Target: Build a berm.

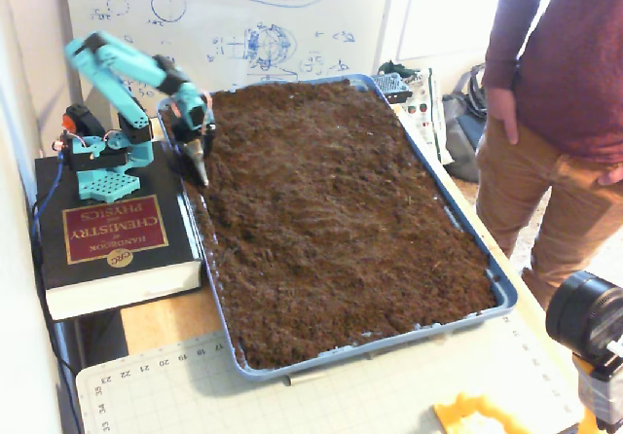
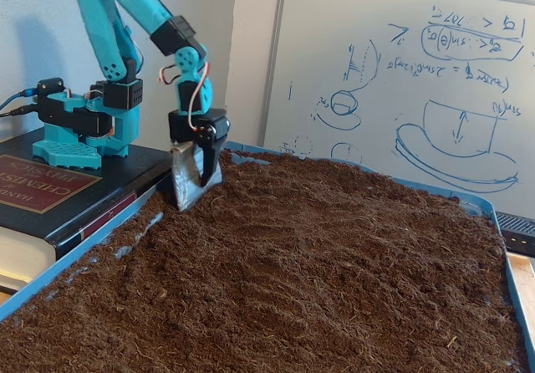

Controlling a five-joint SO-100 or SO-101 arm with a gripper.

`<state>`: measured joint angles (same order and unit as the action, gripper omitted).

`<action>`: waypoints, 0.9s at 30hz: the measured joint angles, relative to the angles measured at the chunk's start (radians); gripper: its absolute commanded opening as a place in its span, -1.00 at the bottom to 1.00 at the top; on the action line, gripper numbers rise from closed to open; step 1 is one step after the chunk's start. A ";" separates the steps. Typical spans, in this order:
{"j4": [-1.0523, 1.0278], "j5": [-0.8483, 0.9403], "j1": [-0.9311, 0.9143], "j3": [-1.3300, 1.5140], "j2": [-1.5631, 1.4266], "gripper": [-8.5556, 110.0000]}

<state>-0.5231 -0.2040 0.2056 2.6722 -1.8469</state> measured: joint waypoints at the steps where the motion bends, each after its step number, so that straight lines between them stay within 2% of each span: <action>1: 0.000 0.002 0.000 -0.041 0.048 -0.85; 10: -0.003 -0.005 0.023 -0.230 0.227 -0.85; 19: -0.003 -0.005 0.025 -0.255 0.233 -0.86; 27: 0.000 -0.005 0.031 -0.385 0.204 -0.86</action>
<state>-0.5231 -0.2086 0.2362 2.2872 -1.6429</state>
